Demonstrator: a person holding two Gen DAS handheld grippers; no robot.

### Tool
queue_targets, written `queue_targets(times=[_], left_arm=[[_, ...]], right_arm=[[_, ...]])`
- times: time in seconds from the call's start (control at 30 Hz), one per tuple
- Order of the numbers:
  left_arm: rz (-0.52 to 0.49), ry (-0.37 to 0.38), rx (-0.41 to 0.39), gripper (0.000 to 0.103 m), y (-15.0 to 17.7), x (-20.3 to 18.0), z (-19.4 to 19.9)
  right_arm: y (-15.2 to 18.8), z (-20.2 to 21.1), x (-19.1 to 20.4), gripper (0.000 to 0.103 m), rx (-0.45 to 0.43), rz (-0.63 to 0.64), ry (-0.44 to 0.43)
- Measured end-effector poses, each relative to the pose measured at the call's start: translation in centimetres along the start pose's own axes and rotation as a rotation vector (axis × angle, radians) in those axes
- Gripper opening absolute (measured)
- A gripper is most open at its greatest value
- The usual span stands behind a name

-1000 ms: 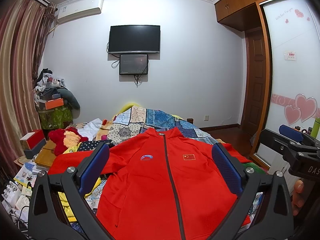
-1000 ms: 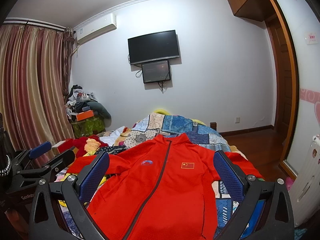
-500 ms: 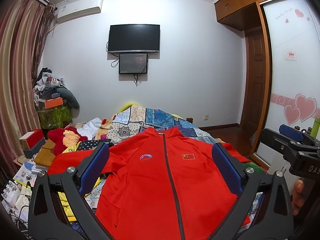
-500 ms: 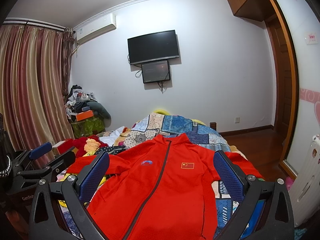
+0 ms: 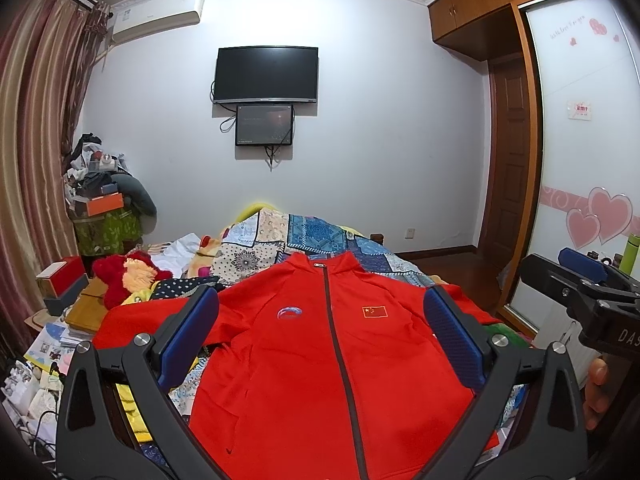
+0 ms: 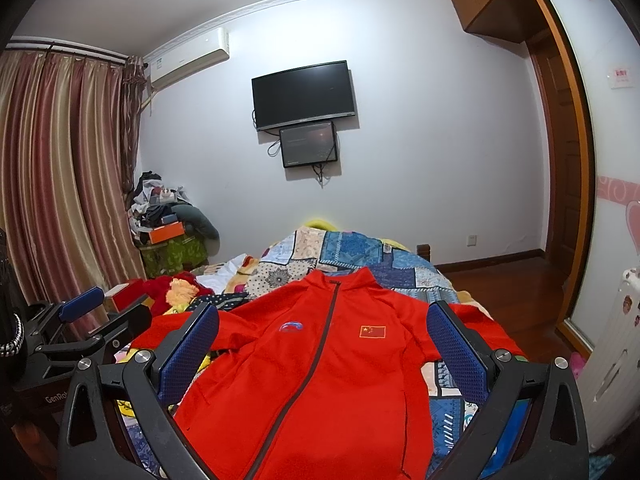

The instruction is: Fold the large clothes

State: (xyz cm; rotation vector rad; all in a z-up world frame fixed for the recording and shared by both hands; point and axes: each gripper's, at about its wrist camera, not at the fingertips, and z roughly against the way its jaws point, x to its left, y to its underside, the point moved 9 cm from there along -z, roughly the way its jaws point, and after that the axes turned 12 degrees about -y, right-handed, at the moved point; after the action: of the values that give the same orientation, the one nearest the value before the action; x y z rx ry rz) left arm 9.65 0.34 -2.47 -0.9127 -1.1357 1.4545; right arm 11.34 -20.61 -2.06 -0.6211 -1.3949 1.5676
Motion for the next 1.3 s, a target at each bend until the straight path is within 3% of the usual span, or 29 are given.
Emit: queue_targets(times=[0.8,1.13,1.3], left_arm=[[0.025,-0.004,0.037,0.103,1.0,1.2,-2.5],[0.081,-0.046,0.047,0.103,0.4,5.7,-9.4],[0.148,-0.073,0.127,0.103,1.6,10.9,-15.6]], right_arm=[[0.4,-3.3,0.8,0.103,0.056,0.002,0.015],[0.9,-11.4,0.5,0.103,0.147,0.017,0.025],[1.7,-17.8,-1.0,0.103,0.205,-0.004,0.015]])
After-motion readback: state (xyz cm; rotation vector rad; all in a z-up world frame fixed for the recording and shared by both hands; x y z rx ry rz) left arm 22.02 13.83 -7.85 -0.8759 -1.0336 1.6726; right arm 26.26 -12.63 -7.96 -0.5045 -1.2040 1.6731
